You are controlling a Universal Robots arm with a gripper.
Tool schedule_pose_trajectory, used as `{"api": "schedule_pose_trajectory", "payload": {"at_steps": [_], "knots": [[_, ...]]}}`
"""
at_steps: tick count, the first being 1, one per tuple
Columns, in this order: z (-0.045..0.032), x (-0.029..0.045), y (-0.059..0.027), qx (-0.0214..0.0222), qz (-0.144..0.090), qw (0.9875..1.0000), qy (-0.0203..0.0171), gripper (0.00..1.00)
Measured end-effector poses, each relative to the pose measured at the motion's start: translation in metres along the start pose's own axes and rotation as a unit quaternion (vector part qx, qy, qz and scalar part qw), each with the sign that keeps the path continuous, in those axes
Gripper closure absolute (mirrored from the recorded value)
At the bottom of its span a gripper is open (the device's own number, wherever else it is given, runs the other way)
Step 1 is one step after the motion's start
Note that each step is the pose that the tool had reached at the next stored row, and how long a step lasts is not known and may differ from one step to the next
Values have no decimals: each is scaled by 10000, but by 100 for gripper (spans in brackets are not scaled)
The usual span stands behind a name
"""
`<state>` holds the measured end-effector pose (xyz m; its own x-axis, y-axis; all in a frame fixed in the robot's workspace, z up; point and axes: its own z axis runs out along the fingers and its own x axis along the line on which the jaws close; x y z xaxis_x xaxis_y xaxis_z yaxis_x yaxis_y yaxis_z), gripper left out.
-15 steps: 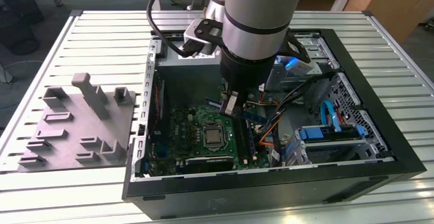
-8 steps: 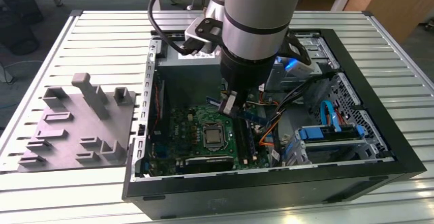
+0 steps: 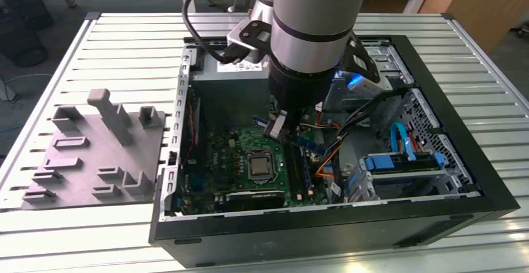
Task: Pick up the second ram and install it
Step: 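Insert the second ram into the second slot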
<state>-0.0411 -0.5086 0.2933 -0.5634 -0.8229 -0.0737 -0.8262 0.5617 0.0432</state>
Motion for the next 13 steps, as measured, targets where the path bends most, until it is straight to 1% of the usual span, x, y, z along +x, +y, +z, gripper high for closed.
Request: {"api": "schedule_pose_trajectory", "payload": {"at_steps": [6,13], "knots": [[1,0,0,18,243,9997,-10,86],[2,0,0,38,516,9987,-22,86]]}}
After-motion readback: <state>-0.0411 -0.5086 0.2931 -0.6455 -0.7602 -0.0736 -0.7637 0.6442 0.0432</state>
